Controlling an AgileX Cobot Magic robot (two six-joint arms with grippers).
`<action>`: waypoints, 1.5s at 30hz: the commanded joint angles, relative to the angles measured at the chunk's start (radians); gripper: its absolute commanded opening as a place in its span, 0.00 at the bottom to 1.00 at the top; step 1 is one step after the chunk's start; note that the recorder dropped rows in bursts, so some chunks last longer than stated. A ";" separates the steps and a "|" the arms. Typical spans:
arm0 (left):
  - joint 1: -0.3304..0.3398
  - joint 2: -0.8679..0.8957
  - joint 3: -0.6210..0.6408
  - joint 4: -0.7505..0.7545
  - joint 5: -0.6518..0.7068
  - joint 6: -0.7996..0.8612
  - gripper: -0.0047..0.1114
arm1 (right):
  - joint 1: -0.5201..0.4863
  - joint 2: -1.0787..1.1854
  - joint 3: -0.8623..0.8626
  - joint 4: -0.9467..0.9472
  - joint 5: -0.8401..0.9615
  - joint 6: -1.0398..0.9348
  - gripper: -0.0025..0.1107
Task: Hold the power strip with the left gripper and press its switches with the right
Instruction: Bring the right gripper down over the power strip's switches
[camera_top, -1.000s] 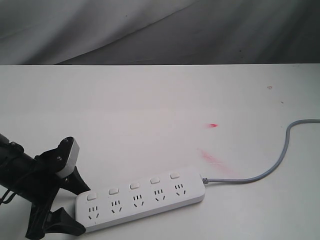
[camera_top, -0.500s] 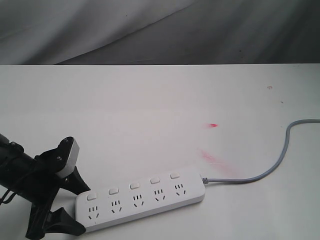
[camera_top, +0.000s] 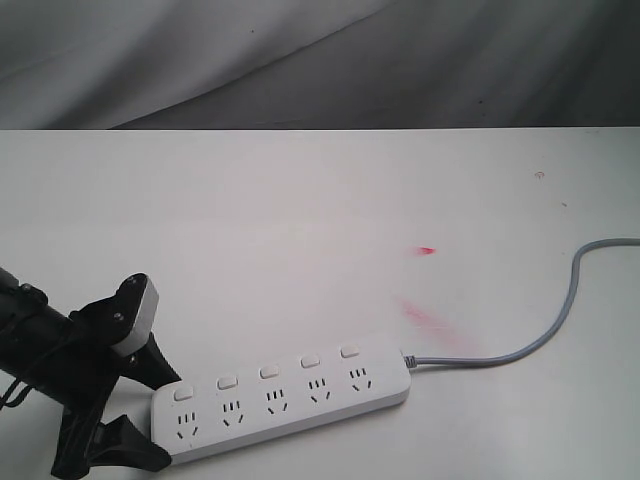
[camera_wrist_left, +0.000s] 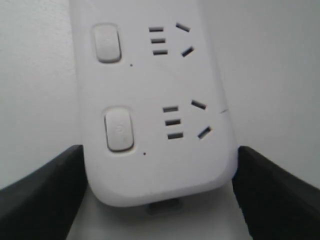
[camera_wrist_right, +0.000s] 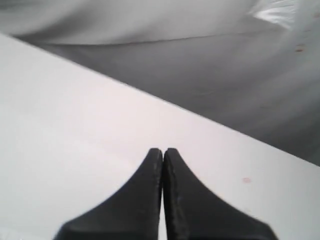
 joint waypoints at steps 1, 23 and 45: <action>-0.005 0.012 0.000 0.032 -0.043 -0.008 0.52 | -0.001 0.150 -0.066 0.156 0.196 -0.220 0.02; -0.005 0.012 0.000 0.032 -0.045 -0.008 0.52 | 0.224 0.589 0.021 0.564 0.203 -1.014 0.18; -0.005 0.012 0.000 0.032 -0.045 -0.008 0.52 | 0.506 0.851 0.019 0.671 -0.030 -1.115 0.57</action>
